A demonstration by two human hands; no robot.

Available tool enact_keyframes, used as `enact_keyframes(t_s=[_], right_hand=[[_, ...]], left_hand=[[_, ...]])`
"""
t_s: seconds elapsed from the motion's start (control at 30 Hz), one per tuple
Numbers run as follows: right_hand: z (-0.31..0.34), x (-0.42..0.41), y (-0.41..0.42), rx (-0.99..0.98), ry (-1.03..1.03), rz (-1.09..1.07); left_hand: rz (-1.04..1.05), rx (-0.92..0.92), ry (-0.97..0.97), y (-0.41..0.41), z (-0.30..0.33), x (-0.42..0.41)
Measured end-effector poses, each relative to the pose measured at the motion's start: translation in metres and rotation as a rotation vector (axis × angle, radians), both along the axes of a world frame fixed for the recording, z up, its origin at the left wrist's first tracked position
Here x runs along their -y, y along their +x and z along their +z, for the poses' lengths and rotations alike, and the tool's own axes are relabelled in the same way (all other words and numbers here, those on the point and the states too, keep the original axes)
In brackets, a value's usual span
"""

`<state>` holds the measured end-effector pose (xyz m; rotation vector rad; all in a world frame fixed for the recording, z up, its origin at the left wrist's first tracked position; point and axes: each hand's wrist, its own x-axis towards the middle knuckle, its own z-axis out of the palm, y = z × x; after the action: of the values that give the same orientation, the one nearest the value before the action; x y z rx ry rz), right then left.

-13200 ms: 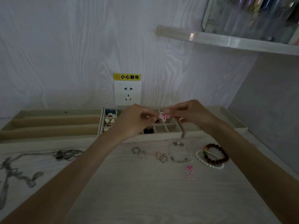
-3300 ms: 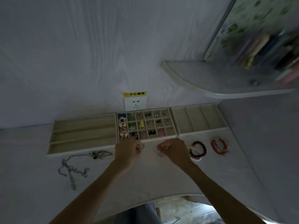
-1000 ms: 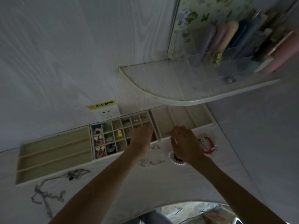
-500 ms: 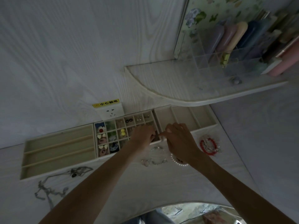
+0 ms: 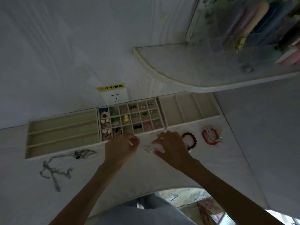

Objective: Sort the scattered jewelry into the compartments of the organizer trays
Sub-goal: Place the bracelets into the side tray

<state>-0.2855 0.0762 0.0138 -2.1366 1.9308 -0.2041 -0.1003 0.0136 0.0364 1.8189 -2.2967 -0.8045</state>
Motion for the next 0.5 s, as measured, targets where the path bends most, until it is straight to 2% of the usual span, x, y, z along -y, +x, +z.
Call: enact_keyframes(t_s=[0.1,0.2,0.5], right_hand=[[-0.010,0.001,0.011,-0.056,-0.005,0.003],[-0.015,0.000,0.017,-0.087,-0.056,0.008],[-0.017,-0.007,0.016,0.022,-0.109,-0.072]], left_hand=[[-0.030,0.034,0.128,0.001,-0.025,-0.016],[0.033,-0.035,0.166,-0.001,-0.038,-0.026],[-0.018,-0.080,0.067,-0.008,-0.037,-0.034]])
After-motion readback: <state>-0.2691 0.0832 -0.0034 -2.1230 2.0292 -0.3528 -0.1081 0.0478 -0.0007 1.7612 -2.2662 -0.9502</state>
